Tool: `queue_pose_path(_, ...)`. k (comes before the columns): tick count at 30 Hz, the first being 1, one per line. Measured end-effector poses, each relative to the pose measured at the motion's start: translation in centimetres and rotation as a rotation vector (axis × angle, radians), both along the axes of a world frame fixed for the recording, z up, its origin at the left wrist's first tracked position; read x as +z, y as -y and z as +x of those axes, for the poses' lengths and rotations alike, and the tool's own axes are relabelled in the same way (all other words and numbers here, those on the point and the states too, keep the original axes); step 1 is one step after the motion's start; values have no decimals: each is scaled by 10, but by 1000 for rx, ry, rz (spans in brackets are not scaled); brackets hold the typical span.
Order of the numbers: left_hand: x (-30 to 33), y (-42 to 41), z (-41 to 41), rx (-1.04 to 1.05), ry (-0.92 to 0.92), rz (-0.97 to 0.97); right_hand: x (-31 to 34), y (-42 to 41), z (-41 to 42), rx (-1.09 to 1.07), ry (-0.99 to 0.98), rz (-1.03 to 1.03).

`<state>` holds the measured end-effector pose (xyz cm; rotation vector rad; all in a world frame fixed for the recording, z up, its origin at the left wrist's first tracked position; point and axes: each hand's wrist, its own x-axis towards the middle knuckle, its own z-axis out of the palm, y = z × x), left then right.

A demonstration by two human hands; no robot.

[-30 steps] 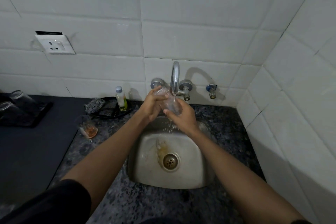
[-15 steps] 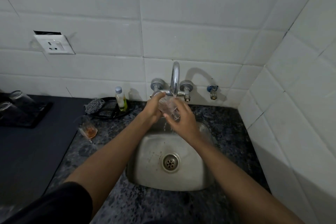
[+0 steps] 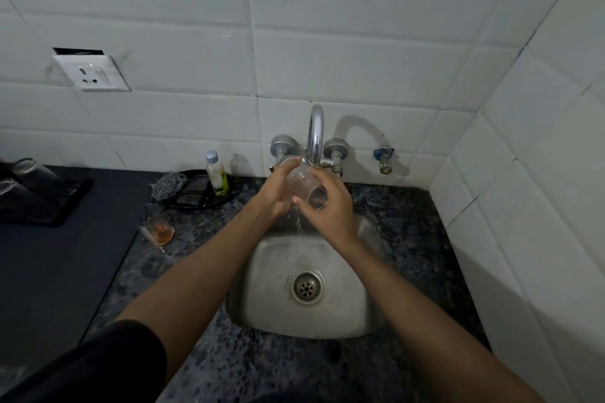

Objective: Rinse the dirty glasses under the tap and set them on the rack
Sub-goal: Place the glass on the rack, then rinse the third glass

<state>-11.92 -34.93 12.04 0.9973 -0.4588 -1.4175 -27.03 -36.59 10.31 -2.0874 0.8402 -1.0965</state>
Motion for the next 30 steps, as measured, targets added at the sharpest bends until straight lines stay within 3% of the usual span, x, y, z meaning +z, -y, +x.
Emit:
queue_pose_path(2, -2, -1, -3, 13, -26, -14, 4, 1, 4, -78, 87, 144)
queue_pose_path(3, -1, -1, -4, -1, -38, -19, 3, 2, 3, -86, 61, 79)
queue_pose_path(7, 4, 2, -2, -101, 3, 51, -3, 10, -14, 116, -345, -583)
queue_pose_path(8, 4, 4, -1, -107, -3, 79, -5, 12, -16, 156, -392, -664)
queue_pose_path(10, 2, 6, -1, -87, -30, 76, -8, 10, -14, 141, -332, -532)
queue_pose_path(12, 1, 2, -3, -54, -62, 55, -8, 0, -8, 58, -159, -169)
queue_pose_path(14, -4, 0, -5, -36, -126, 26, -6, -4, -2, 0, -45, 65)
queue_pose_path(16, -6, -1, -3, -19, -151, 5, -4, -5, -3, -10, -103, -53)
queue_pose_path(19, -1, 1, -1, -45, -134, 63, -3, 2, -10, 93, -335, -557)
queue_pose_path(21, 3, 3, -1, -64, -104, 106, -5, 8, -12, 132, -414, -691)
queue_pose_path(22, 5, 2, -2, -54, -79, 108, -7, 8, -12, 128, -377, -623)
queue_pose_path(24, 6, 3, -2, -26, -61, 93, -6, 2, -9, 69, -212, -289)
queue_pose_path(27, 4, 1, -4, -3, -149, 57, -4, -4, -2, -31, -13, 93)
queue_pose_path(30, 0, 2, -2, 11, -134, 37, -2, -2, -8, -32, -116, -93)
